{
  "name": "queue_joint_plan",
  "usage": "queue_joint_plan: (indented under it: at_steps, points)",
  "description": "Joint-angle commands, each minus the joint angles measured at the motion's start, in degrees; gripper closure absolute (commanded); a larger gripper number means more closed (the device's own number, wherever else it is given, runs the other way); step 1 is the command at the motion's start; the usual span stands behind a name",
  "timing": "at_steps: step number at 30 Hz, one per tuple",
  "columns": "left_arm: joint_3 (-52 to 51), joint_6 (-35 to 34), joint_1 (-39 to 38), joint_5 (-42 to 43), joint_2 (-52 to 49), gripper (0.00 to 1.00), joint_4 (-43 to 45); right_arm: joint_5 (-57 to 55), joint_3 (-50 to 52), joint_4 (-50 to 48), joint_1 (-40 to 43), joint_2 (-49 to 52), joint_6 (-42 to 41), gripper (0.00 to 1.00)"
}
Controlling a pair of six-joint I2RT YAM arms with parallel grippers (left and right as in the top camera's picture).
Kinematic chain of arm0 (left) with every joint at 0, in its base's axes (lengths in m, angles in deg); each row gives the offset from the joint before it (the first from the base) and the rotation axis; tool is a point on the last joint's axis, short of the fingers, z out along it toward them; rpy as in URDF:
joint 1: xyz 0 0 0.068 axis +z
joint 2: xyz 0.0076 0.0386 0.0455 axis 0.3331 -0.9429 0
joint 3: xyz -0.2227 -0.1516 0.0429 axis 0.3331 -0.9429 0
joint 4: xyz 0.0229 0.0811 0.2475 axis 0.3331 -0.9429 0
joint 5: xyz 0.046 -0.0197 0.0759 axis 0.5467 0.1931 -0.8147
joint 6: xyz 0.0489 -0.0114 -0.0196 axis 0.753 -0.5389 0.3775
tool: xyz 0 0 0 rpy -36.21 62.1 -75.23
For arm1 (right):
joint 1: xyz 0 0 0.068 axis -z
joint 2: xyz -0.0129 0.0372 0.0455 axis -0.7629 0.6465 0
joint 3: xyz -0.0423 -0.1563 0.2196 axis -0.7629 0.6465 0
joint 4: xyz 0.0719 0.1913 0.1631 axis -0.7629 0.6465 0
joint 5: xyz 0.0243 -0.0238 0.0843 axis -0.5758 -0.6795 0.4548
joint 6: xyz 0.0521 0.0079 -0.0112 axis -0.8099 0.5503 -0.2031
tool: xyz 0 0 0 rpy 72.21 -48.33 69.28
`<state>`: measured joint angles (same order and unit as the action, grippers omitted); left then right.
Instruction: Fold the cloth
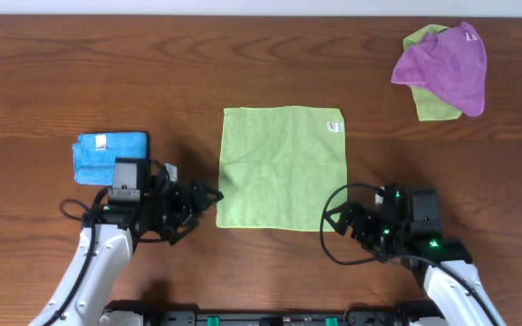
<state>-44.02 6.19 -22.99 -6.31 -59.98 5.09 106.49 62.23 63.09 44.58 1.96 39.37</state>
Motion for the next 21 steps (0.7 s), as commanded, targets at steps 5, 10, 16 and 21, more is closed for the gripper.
queue_joint_plan:
  at_steps: [5, 10, 16, 21]
  points:
    - [-4.63, -5.53, 0.09, -1.57, 0.39, 0.05, 5.14, 0.09, 0.74, -4.35, 0.26, 2.80, -2.29, 0.09]
    - [-4.98, -7.02, 0.09, -3.34, 0.35, 0.05, 6.10, 0.17, 0.74, -9.01, 0.22, 8.24, -3.56, 0.11]
    - [-5.03, -7.43, 0.07, -4.74, -0.24, 0.05, 7.61, 1.05, 0.74, -14.78, -0.15, 14.38, -4.59, 0.12]
    - [-5.03, -8.55, -1.73, -5.03, -2.60, 0.05, 10.19, 0.72, 0.74, -16.52, -1.57, 14.95, -5.68, 0.12]
